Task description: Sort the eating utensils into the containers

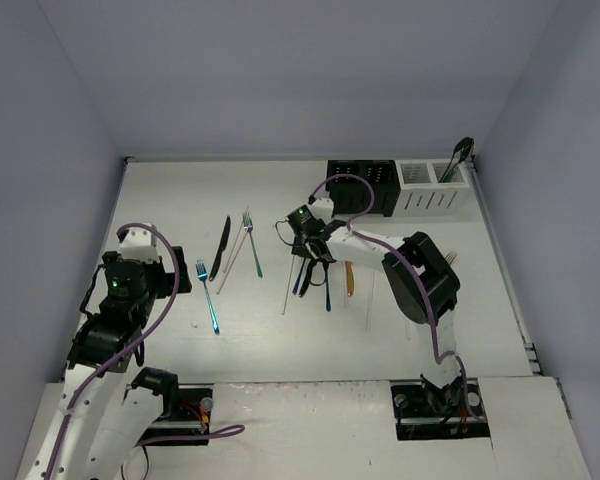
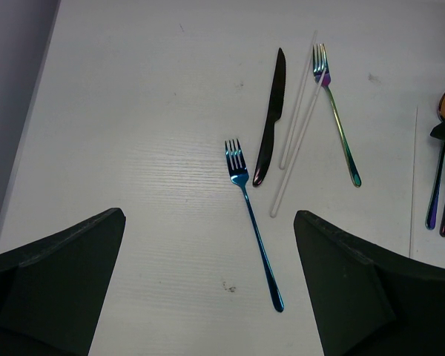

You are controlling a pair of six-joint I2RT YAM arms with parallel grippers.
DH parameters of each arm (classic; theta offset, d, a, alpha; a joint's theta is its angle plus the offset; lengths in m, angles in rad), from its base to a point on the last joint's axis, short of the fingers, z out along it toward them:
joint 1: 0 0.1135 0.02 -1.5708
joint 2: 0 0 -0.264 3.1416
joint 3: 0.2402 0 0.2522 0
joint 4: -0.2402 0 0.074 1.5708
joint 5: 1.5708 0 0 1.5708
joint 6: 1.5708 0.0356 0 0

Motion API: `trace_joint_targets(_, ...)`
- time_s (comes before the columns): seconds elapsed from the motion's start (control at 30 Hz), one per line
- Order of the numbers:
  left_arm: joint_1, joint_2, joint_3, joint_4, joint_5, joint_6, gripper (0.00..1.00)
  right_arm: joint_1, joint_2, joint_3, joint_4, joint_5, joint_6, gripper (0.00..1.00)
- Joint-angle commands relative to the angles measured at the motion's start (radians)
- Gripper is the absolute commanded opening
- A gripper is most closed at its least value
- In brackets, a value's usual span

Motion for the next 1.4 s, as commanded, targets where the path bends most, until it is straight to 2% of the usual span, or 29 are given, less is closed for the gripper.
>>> trace_joint_targets(0.0, 0.007, 0.013, 0.020, 0.035, 0.004, -0.014, 0.97, 0.008, 0.026, 0.055, 0.002, 0.059, 0.028, 0.29)
trace_joint_targets(0.23, 0.007, 0.010, 0.020, 0.034, 0.002, -0.016, 0.97, 0.008, 0.058, 0.061, -0.035, 0.078, 0.036, 0.22)
trace_joint_targets(0.37, 0.008, 0.011, 0.020, 0.035, 0.005, -0.016, 0.97, 0.008, 0.084, 0.095, -0.059, 0.082, 0.008, 0.08)
trace_joint_targets(0.47, 0.008, 0.014, 0.020, 0.035, 0.006, -0.016, 0.97, 0.009, 0.104, 0.119, -0.077, 0.085, -0.013, 0.01)
trace_joint_targets(0.77, 0.007, 0.016, 0.020, 0.034, 0.002, -0.014, 0.97, 0.009, 0.056, 0.239, -0.080, 0.059, -0.133, 0.00)
trace_joint_targets(0.97, 0.007, 0.014, 0.020, 0.034, -0.002, -0.014, 0.97, -0.004, -0.092, 0.383, -0.076, 0.078, -0.346, 0.00)
trace_joint_targets(1.17, 0.008, 0.013, 0.021, 0.033, -0.004, -0.016, 0.97, -0.124, -0.220, 0.428, -0.028, 0.075, -0.499, 0.00)
trace_joint_targets(1.37, 0.007, 0.013, 0.021, 0.033, -0.009, -0.014, 0.97, -0.391, -0.283, 0.422, 0.107, 0.012, -0.646, 0.00)
